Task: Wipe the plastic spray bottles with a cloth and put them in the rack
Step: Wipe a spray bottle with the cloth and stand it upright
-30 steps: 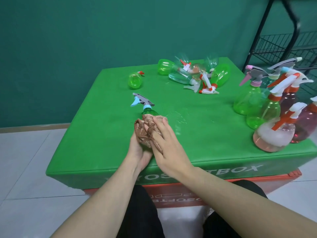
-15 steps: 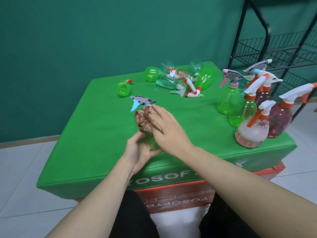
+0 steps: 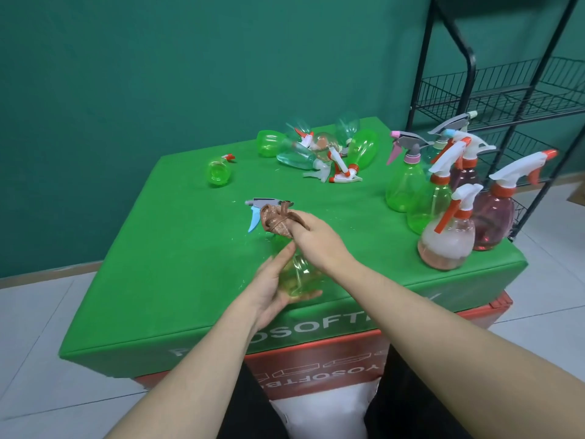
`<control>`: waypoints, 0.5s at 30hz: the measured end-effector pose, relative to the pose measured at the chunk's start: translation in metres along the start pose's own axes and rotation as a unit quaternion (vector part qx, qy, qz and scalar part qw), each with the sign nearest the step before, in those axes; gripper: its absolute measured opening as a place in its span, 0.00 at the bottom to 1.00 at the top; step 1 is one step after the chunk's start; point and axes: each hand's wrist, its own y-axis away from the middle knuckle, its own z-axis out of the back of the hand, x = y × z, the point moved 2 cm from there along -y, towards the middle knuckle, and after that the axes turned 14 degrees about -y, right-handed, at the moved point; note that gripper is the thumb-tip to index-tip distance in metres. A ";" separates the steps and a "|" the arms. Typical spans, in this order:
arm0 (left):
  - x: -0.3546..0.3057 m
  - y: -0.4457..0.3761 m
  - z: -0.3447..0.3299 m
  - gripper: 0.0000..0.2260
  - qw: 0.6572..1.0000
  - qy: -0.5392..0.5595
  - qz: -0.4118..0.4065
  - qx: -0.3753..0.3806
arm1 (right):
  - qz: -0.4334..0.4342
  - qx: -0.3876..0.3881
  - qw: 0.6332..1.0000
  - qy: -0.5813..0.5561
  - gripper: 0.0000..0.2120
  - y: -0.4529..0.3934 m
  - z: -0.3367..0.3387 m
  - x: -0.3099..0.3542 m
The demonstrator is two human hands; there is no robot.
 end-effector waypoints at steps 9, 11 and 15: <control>-0.014 -0.008 -0.015 0.16 0.992 0.106 -0.051 -0.036 | -0.100 -0.111 0.958 -0.243 0.17 0.015 0.004 -0.025; -0.016 -0.010 -0.020 0.18 0.984 0.160 -0.054 -0.054 | -0.128 -0.134 0.932 -0.310 0.18 0.016 0.001 -0.028; -0.016 -0.014 -0.032 0.25 0.972 0.206 -0.070 -0.090 | -0.155 -0.187 0.875 -0.418 0.19 0.014 -0.009 -0.027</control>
